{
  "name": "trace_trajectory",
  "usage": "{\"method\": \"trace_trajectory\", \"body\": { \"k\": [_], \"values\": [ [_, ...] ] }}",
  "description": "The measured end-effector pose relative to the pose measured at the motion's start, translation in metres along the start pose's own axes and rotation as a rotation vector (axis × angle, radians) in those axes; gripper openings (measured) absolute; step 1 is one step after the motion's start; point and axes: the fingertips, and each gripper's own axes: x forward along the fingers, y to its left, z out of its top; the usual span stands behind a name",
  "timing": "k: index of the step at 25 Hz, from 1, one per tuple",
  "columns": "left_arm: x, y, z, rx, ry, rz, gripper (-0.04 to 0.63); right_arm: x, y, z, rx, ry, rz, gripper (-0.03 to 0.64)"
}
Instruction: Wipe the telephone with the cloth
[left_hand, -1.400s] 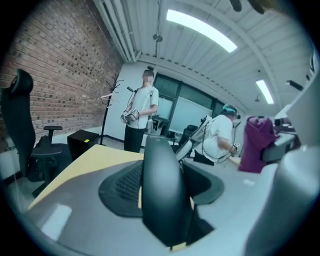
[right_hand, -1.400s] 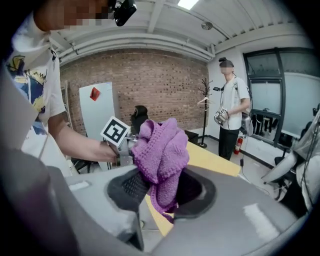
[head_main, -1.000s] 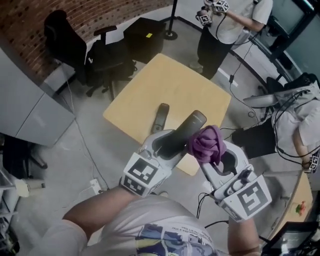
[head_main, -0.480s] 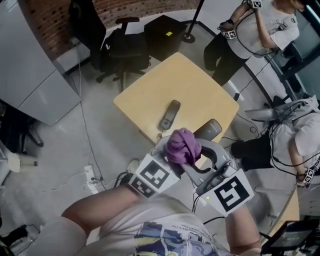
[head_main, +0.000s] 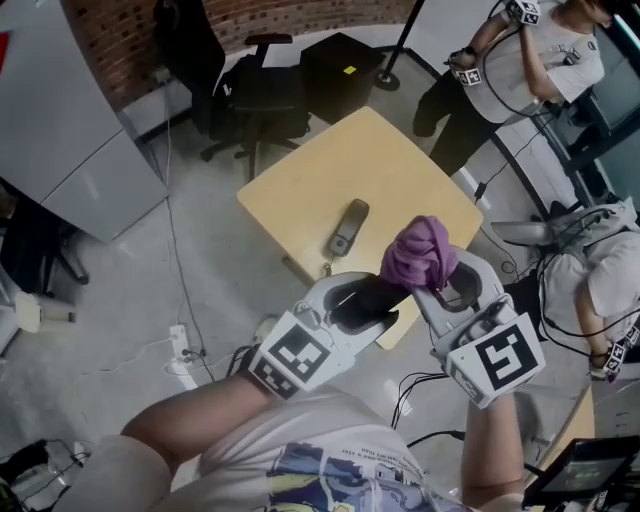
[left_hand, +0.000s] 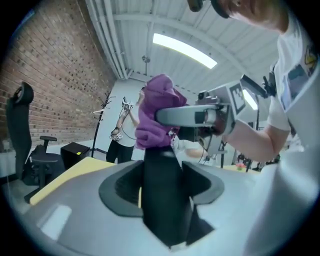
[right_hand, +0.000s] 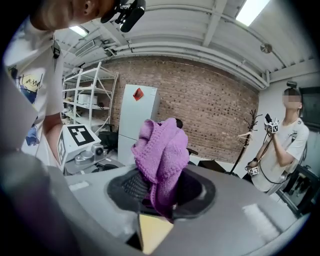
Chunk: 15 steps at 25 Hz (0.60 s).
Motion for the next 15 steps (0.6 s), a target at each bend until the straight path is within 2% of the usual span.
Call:
{"method": "trace_trajectory", "body": {
  "k": [4,7,15],
  "values": [
    [-0.004,-0.001,0.002,-0.005,-0.006,-0.003,0.255,-0.007,-0.019,0.006,0.008,-0.012,-0.052,0.121],
    [-0.003,-0.001,0.004,-0.007,-0.006,-0.004,0.255,-0.014,-0.021,0.015,0.023,-0.042,-0.048,0.121],
    [-0.002,-0.001,0.003,-0.013,-0.004,-0.008,0.255,-0.006,0.059,0.035,0.041,-0.114,0.177,0.121]
  ]
}}
